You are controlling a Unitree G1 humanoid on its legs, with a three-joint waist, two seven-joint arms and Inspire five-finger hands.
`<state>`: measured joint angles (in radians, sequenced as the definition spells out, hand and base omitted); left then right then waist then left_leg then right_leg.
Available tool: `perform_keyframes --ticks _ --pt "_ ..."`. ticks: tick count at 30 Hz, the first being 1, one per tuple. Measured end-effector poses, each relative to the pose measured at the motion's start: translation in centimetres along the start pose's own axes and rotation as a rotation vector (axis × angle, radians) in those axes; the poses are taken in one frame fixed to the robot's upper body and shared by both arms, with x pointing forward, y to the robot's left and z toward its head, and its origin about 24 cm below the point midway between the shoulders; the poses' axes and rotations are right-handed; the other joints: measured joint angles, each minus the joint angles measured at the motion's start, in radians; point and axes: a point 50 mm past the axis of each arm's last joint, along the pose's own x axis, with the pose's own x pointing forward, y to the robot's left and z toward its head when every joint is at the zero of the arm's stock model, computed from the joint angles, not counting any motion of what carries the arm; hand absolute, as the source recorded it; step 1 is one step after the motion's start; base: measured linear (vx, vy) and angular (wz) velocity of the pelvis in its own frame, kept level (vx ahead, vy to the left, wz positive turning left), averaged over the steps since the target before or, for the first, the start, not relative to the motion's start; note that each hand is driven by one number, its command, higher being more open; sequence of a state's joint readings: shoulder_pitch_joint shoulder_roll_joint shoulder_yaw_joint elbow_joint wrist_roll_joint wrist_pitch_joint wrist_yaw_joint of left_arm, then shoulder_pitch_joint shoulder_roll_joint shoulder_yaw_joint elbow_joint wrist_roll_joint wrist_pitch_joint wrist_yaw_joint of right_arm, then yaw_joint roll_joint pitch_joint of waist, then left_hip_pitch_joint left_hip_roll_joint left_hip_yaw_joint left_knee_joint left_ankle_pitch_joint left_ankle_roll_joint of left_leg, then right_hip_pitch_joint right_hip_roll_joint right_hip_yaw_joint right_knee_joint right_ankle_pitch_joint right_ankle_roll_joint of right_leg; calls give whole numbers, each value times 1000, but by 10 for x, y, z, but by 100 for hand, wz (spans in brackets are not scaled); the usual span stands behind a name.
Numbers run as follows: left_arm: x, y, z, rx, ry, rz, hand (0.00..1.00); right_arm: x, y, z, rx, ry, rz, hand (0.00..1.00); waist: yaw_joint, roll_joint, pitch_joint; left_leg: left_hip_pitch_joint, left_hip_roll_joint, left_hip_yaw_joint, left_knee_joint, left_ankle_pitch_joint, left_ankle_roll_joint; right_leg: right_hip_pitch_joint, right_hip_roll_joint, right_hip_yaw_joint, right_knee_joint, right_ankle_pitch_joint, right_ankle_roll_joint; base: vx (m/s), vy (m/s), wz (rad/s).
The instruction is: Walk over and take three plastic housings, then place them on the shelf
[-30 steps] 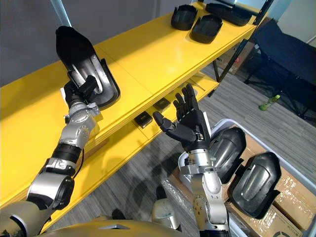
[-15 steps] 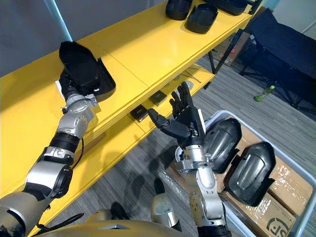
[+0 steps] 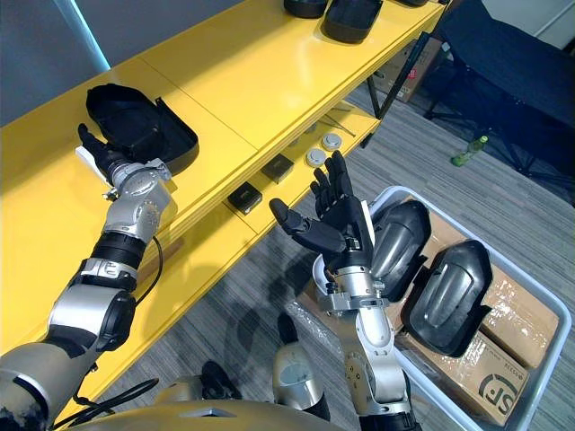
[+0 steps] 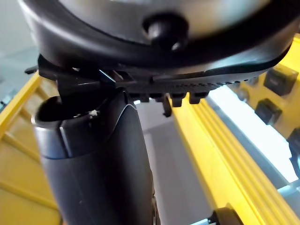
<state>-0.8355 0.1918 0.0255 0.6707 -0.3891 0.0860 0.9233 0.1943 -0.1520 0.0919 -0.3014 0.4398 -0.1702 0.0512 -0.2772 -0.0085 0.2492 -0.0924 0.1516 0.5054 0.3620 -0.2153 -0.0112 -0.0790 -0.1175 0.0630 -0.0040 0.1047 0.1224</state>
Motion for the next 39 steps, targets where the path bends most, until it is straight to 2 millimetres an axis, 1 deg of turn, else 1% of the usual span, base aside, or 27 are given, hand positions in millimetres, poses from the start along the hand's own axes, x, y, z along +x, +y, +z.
perform_keyframes --ticks 3,7,10,12,17,20,23,24,27,28,31,32,34,35,36,38,39 --pt "-2 -2 -1 -5 4 -13 100 -5 0 0 3 3 -4 100 2 0 0 4 -1 -1 -2 1 0 4 0 -1 0 1 1 -21 -3 1" --pt "-6 -2 -8 -33 8 -36 100 -8 3 -1 19 -1 -1 100 4 0 0 27 -6 -1 -16 3 -1 26 -2 -3 -6 1 1 0 0 0" --pt "-11 -6 -6 -66 -5 -61 100 -7 9 -1 40 -10 10 100 10 1 -1 30 -7 -1 -23 5 -3 31 -2 -5 -13 1 1 0 0 0" --pt "-12 -2 -8 -92 -6 -60 100 -9 10 -2 45 -4 9 100 3 5 -5 32 -7 -1 -28 8 -4 31 -1 -6 -14 1 1 0 0 0" --pt "-10 4 -8 -121 0 -79 100 -10 8 -2 42 -1 4 100 5 10 -10 49 -12 -2 -41 12 -6 44 -1 -8 -17 1 1 0 0 0" --pt "-10 7 -8 -109 -2 -101 100 -10 7 -1 37 -9 13 100 9 12 -16 67 -19 -6 -59 17 -7 58 -4 -11 -19 1 1 -11 3 3" --pt "-10 14 -2 -88 -61 -106 100 -11 7 0 36 -15 21 100 19 19 -47 67 -23 -11 -71 22 -6 61 -6 -22 -27 1 1 -27 -10 7" --pt "-8 17 1 -89 -77 -106 100 -11 7 1 33 -22 25 100 25 26 -60 67 -23 -17 -71 23 -7 65 -6 -28 -30 1 0 -15 -18 13" --pt "0 27 17 -93 -147 -106 100 -9 8 2 31 -34 38 100 38 40 -85 67 -27 -31 -77 33 -8 71 -6 -41 -30 0 -1 -34 -22 14" --pt "3 32 26 -106 -182 -115 100 -8 7 3 29 -38 41 100 41 43 -92 68 -31 -37 -86 40 -8 72 -8 -48 -30 -1 -2 -56 -27 14" --pt "4 40 41 -147 -261 -151 100 -5 4 6 16 -53 34 100 57 51 -100 69 -39 -49 -94 50 -5 78 -13 -61 -30 -2 -3 -63 -25 15" --pt "2 41 46 -171 -291 -178 100 -2 0 7 0 -57 27 100 68 55 -104 70 -41 -57 -95 52 -4 83 -16 -69 -30 -3 -5 -70 -9 16" --pt "-2 48 48 -191 -329 -243 100 5 -6 5 -35 -47 32 100 76 57 -123 70 -48 -66 -103 57 -2 85 -21 -79 -30 -3 -5 -72 -8 20" --pt "-13 55 48 -231 -361 -343 100 16 -16 4 -81 -40 21 100 83 55 -131 72 -53 -83 -104 61 0 100 -26 -97 -33 -4 -6 -47 -4 23" --pt "-16 57 47 -237 -365 -361 100 18 -18 4 -94 -39 18 100 86 55 -131 72 -54 -86 -104 61 0 102 -27 -99 -33 -4 -6 -49 -4 31" --pt "-39 67 40 -264 -392 -484 100 30 -34 5 -151 -37 -32 100 113 55 -131 72 -58 -106 -102 65 3 117 -31 -121 -36 -4 -6 -53 -7 27" --pt "-52 72 32 -272 -386 -549 100 34 -44 6 -188 -34 -68 100 133 54 -133 72 -62 -121 -102 69 5 124 -34 -136 -37 -5 -6 -57 -15 39"
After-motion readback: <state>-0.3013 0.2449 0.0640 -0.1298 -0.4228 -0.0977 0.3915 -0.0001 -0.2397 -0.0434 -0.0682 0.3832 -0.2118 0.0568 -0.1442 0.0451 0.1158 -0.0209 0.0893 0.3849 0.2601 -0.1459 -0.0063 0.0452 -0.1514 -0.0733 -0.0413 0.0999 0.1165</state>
